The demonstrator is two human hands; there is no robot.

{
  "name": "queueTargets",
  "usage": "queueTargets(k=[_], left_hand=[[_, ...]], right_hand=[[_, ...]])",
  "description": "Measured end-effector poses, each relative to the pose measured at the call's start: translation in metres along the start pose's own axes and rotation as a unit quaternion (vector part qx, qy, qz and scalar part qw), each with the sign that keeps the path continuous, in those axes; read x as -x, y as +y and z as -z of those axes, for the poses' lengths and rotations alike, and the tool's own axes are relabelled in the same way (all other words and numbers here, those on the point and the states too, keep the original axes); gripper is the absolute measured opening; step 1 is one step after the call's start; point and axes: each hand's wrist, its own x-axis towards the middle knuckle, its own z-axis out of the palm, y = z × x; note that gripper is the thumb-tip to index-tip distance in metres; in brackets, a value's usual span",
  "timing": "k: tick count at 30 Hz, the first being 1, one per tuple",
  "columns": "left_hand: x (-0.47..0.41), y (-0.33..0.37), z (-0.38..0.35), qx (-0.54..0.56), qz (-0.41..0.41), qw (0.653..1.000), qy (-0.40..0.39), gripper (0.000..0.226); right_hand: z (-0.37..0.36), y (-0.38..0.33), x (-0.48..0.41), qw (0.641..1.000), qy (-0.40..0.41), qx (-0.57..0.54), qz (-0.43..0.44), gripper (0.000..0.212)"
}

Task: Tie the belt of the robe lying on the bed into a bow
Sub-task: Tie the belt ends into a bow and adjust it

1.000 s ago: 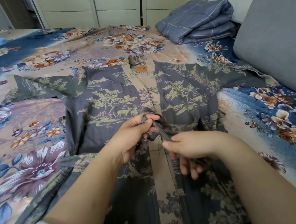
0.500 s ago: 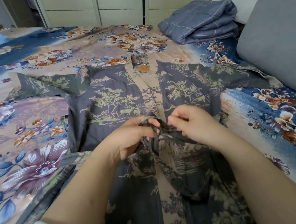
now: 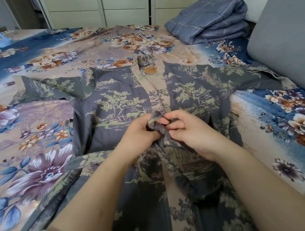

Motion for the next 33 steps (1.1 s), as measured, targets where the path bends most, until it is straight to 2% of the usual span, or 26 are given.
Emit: queueTargets(k=[3, 6, 15, 20, 22, 27, 33], left_hand=[[0.000, -0.005, -0.005, -0.055, -0.039, 0.996, 0.060, 0.032], [0.001, -0.006, -0.008, -0.048, -0.043, 0.994, 0.091, 0.028], [0.003, 0.006, -0.006, 0.130, 0.010, 0.991, 0.030, 0.027], [0.002, 0.005, -0.005, 0.150, 0.018, 0.988, 0.014, 0.014], [0.000, 0.006, -0.006, 0.166, 0.028, 0.985, 0.028, 0.018], [-0.002, 0.008, -0.003, 0.228, 0.054, 0.969, 0.082, 0.026], [0.002, 0.009, -0.004, 0.214, 0.078, 0.965, 0.128, 0.028]], right_hand=[[-0.001, 0.000, 0.000, 1.000, -0.002, -0.010, 0.004, 0.047], [0.000, 0.002, -0.001, 0.999, -0.004, -0.031, -0.013, 0.053], [-0.002, 0.012, -0.008, 0.993, 0.053, -0.103, -0.030, 0.061], [-0.002, 0.013, -0.009, 0.986, 0.152, 0.058, 0.037, 0.049], [0.000, 0.015, -0.010, 0.978, 0.171, 0.099, 0.061, 0.044], [0.005, 0.018, -0.009, 0.948, 0.185, 0.244, 0.091, 0.033], [0.004, 0.022, -0.007, 0.933, 0.185, 0.296, 0.090, 0.030]])
